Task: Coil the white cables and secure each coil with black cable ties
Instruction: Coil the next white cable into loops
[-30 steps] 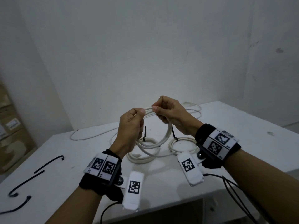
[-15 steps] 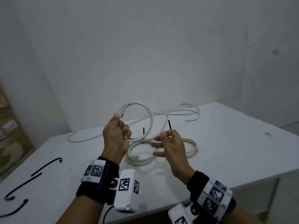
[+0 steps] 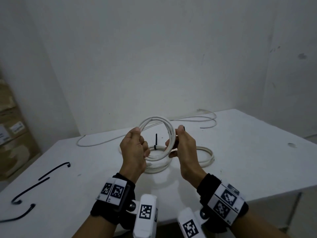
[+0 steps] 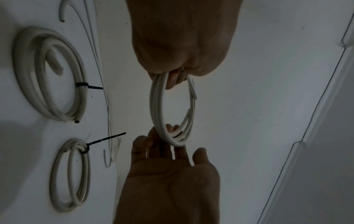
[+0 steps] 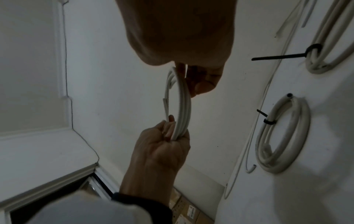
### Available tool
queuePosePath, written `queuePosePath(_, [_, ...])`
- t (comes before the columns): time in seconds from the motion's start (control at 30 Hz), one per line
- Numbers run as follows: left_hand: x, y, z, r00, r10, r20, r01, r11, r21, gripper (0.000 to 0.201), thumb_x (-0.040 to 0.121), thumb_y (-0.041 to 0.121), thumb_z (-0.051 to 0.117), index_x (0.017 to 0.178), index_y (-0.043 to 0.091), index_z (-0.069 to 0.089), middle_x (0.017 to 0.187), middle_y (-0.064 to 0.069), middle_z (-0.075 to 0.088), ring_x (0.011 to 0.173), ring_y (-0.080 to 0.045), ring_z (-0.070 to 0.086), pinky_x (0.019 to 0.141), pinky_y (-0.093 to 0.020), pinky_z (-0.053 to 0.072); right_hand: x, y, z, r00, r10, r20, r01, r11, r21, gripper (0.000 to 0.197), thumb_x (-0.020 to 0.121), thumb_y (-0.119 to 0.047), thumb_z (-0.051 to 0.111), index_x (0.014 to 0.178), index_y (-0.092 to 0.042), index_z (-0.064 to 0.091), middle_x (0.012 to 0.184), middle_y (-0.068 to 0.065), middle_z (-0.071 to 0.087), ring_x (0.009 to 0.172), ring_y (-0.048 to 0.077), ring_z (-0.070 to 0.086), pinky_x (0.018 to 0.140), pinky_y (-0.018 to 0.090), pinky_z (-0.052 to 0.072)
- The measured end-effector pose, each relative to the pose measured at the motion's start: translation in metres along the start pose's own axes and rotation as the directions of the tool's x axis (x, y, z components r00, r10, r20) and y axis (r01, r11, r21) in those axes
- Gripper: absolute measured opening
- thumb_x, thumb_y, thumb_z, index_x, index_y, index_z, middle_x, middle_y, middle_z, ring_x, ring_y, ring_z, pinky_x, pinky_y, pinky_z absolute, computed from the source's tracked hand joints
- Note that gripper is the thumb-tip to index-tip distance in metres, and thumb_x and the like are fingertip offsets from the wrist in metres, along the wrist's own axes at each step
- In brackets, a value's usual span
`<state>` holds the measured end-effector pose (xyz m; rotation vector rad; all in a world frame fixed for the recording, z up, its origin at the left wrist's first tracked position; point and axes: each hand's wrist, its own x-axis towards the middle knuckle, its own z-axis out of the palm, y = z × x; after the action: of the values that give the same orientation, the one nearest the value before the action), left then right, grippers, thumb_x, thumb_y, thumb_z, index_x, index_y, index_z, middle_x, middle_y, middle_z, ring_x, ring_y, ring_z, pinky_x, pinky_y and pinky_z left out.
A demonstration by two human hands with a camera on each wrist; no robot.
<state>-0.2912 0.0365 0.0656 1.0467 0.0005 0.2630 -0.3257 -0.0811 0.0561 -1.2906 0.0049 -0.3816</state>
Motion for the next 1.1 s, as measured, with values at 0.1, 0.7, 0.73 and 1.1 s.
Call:
queuePosePath(0.1, [-0.003, -0.005, 0.000, 1.000, -0.003, -0.004, 0.003, 1.000, 0.012, 0.028, 0.100, 0.014, 0.045, 0.072, 0.016, 0.042, 0.043, 0.008, 0.025, 0.033, -0.005, 0.019, 0.035, -0.014, 0.017, -0.002, 0.007, 0.001, 0.998, -0.056, 0.012, 0.057, 0.987, -0.151, 0.040, 0.099, -0.038, 0.038, 0.082, -0.008, 0.058, 0.062, 0.000, 0.056, 0.055, 0.013, 0.050, 0.044, 0.022, 0.042])
queuePosePath(0.7, [0.000, -0.011, -0.006, 0.994, -0.103, -0.035, 0.103, 0.995, -0.007, 0.019, 0.099, 0.017, 0.046, 0.081, 0.014, 0.048, 0.043, 0.009, 0.024, 0.032, -0.005, 0.017, 0.033, -0.015, 0.015, 0.003, 0.019, -0.012, 0.978, 0.042, 0.205, -0.024, 0.996, -0.090, 0.038, 0.100, -0.034, 0.040, 0.069, -0.013, 0.049, 0.061, -0.003, 0.045, 0.057, 0.010, 0.038, 0.059, 0.021, 0.035])
queuePosePath(0.73, [0.000, -0.010, -0.006, 0.994, -0.101, -0.029, 0.101, 0.995, 0.007, 0.022, 0.099, 0.017, 0.046, 0.077, 0.014, 0.047, 0.043, 0.009, 0.024, 0.032, -0.005, 0.017, 0.033, -0.015, 0.015, 0.003, 0.021, -0.013, 0.980, 0.054, 0.189, -0.041, 0.997, -0.072, 0.038, 0.100, -0.034, 0.040, 0.070, -0.013, 0.051, 0.061, -0.003, 0.046, 0.058, 0.011, 0.040, 0.060, 0.023, 0.035])
queuePosePath(1.1, [-0.008, 0.021, -0.012, 0.966, -0.127, 0.224, -0.032, 0.803, 0.595, 0.027, 0.091, 0.010, 0.054, 0.064, 0.011, 0.053, 0.047, 0.002, 0.033, 0.036, -0.009, 0.023, 0.039, -0.016, 0.018, 0.022, -0.027, -0.021, 0.760, -0.250, 0.600, 0.642, 0.432, -0.633, 0.044, 0.093, -0.038, 0.054, 0.134, -0.023, 0.044, 0.121, -0.004, 0.057, 0.110, 0.009, 0.052, 0.092, 0.024, 0.042])
